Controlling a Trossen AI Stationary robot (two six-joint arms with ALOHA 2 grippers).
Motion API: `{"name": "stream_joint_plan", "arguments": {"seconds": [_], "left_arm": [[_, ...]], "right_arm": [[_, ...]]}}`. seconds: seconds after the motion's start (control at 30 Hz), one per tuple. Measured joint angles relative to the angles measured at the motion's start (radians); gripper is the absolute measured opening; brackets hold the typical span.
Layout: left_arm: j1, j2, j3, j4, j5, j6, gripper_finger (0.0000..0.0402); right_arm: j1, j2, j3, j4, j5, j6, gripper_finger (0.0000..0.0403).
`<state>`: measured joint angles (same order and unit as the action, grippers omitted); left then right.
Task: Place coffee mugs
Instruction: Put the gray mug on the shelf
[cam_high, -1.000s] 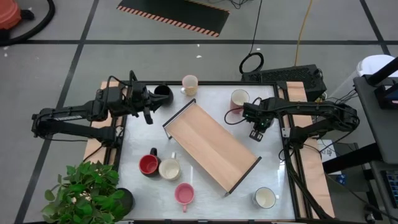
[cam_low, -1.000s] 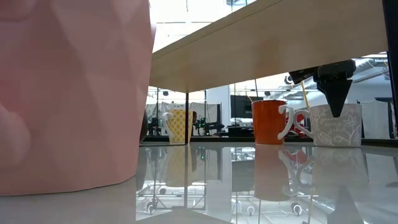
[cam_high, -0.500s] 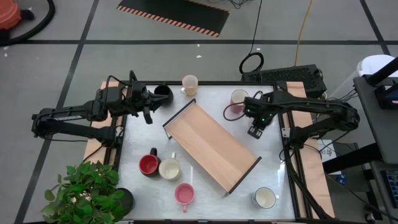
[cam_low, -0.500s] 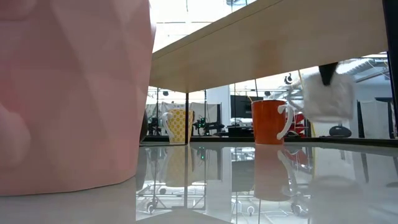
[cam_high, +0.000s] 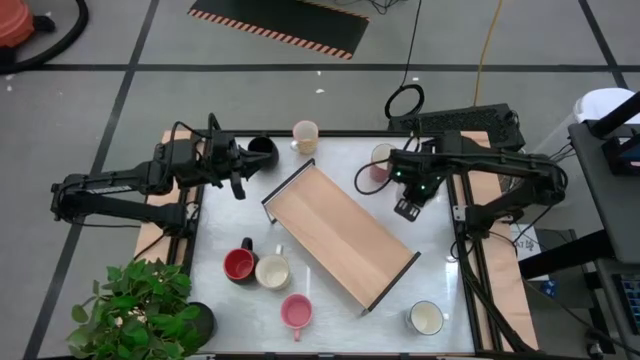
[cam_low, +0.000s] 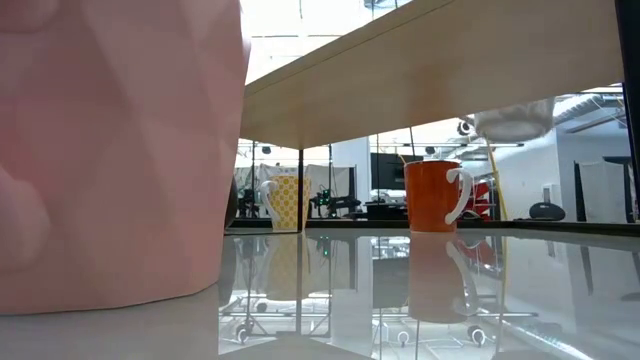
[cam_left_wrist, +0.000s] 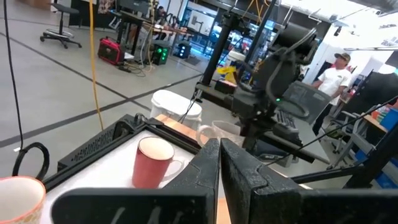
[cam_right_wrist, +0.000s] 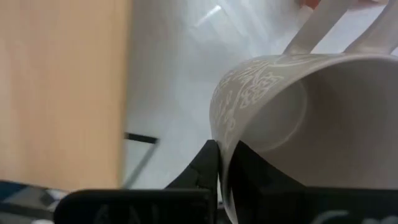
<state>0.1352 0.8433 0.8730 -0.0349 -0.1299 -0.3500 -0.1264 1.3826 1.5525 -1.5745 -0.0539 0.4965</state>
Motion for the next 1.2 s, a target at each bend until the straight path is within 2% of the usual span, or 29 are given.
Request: {"name": "stream_joint_plan", "arguments": {"seconds": [0.43,0.63,0.97,1.2], "left_arm": [[0.0,0.0,0.0,0.0,0.086,-0.002,0.0019],[0.0,0.0,0.0,0.0,0.104,-0.002,0.0019],[0.0,0.0,0.0,0.0,0.104,0.009,0.0019],[0.0,0.0,0.0,0.0,0.104,0.044,0.0019]], "right_arm": [[0.189,0.153,0.283,0.004,-0.07,0.312,0.0007],[0.272,0.153,0.363,0.002,-0.084,0.521,0.0007],[0.431,0.17,0.389,0.001,-0.089,0.759,0.0006],[0.473,0.219,0.39,0.007,-0.069,0.798,0.0006]]}}
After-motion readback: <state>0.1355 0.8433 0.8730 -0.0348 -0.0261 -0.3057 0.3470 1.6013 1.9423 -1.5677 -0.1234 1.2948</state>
